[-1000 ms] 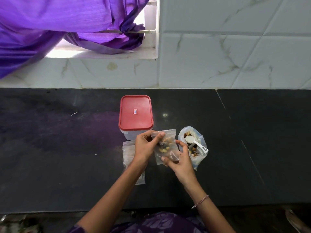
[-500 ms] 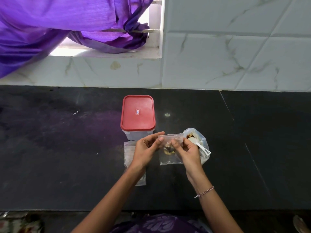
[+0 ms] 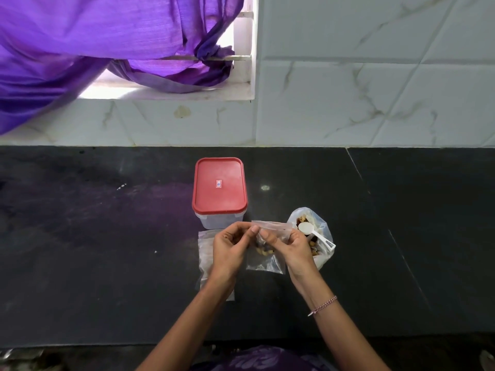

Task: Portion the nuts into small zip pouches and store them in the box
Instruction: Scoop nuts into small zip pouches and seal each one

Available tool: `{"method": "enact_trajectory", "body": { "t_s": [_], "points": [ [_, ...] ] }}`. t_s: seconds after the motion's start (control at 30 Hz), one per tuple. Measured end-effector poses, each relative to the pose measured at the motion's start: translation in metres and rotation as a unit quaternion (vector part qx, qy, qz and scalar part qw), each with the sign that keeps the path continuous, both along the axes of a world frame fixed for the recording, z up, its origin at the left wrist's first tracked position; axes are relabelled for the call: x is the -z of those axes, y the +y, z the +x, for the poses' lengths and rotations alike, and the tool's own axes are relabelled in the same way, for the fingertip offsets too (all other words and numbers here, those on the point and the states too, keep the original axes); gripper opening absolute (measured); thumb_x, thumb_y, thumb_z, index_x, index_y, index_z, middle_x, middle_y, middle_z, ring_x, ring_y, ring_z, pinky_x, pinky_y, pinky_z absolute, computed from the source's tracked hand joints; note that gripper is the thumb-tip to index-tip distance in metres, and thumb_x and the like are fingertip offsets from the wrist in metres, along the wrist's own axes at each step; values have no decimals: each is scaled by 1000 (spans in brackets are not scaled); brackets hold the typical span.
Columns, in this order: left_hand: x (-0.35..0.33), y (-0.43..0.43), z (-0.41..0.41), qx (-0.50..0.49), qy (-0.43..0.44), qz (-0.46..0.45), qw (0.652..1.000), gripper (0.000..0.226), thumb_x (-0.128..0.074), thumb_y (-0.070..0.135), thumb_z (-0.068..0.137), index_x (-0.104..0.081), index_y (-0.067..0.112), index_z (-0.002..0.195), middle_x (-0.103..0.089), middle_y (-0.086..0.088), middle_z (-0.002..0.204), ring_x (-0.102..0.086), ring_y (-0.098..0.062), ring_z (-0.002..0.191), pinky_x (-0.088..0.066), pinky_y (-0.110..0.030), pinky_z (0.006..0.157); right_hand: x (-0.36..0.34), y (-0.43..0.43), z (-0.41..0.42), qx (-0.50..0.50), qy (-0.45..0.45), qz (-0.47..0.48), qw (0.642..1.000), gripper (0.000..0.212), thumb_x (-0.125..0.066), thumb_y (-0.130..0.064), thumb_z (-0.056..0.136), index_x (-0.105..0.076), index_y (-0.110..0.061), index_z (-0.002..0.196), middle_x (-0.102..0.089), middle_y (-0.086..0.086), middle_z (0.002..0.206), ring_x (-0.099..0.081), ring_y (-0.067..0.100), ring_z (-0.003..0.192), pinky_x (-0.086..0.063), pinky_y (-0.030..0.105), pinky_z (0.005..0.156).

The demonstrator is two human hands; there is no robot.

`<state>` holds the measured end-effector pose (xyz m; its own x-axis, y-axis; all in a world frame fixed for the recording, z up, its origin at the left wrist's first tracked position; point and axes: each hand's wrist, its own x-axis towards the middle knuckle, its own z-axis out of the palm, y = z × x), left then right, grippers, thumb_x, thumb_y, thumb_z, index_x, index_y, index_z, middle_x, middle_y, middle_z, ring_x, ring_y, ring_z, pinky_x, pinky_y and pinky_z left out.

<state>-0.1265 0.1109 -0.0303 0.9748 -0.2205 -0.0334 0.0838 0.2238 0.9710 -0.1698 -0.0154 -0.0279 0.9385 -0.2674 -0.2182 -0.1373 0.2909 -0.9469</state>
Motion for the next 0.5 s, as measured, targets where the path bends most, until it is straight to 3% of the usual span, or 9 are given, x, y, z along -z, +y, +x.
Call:
{"method": "enact_trajectory", "body": {
  "t_s": [0.1,0.3,0.5],
  "points": [
    [-3,2,-1,-1,-8,5,1000,12,-62,-2,87,-68,7,82,-69,3,67,-64,-7,65,-54,-19,63,3,7,5,19,-9,14,1000,49,-81,-31,67,-70,1,102,-71,22,94,-68,33,92,-54,43,83],
    [-4,11,0,-19,-13,40,999,8,-63,0,88,-70,6,87,-72,0,75,-68,-14,74,-57,-25,69,3,21,7,57,-11,-1,998,31,-75,-22,74,-71,-1,97,-74,13,88,-71,25,86,-55,28,70],
    [-2,19,2,-55,-5,70,996,8,-65,3,88,-73,7,89,-74,-4,78,-69,-13,76,-57,-27,69,5,32,17,65,-2,-44,997,21,-76,-22,77,-72,-9,94,-74,10,87,-71,26,86,-57,43,80]
  ]
}}
